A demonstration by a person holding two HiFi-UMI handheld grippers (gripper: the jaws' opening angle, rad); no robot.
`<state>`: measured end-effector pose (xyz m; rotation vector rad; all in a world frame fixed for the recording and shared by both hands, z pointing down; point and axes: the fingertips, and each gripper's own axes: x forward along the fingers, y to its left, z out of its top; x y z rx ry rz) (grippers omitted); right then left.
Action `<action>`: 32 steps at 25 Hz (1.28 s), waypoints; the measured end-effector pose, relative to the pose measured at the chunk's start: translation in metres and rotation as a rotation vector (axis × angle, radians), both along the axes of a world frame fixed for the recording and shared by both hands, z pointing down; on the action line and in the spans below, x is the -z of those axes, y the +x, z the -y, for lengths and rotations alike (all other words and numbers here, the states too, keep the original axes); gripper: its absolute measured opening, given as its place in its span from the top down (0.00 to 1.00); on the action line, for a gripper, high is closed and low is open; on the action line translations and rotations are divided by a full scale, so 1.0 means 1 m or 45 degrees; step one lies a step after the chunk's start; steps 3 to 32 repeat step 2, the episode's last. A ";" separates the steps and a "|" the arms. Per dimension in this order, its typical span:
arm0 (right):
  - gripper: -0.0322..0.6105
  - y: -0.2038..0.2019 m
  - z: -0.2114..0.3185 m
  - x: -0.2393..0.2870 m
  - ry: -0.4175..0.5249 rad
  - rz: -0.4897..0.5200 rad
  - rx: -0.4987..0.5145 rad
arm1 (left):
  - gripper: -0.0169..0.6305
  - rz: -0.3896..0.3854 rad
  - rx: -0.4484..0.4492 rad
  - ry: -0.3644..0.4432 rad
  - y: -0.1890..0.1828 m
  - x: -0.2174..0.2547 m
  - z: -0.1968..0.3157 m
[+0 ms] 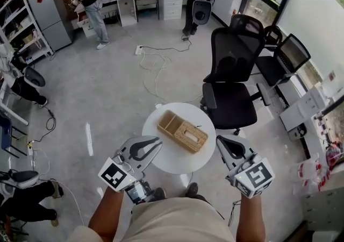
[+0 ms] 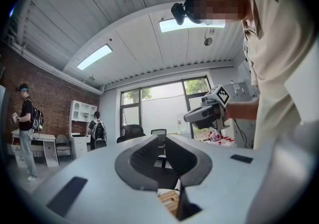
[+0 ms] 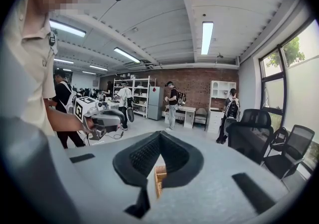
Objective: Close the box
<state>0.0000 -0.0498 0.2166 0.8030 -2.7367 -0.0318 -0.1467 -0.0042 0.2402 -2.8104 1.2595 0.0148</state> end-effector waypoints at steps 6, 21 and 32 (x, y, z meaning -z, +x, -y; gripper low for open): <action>0.96 -0.002 -0.003 -0.002 -0.006 -0.003 0.002 | 0.91 -0.004 0.001 0.003 -0.002 0.000 -0.003; 0.96 -0.002 -0.003 -0.002 -0.006 -0.003 0.002 | 0.91 -0.004 0.001 0.003 -0.002 0.000 -0.003; 0.96 -0.002 -0.003 -0.002 -0.006 -0.003 0.002 | 0.91 -0.004 0.001 0.003 -0.002 0.000 -0.003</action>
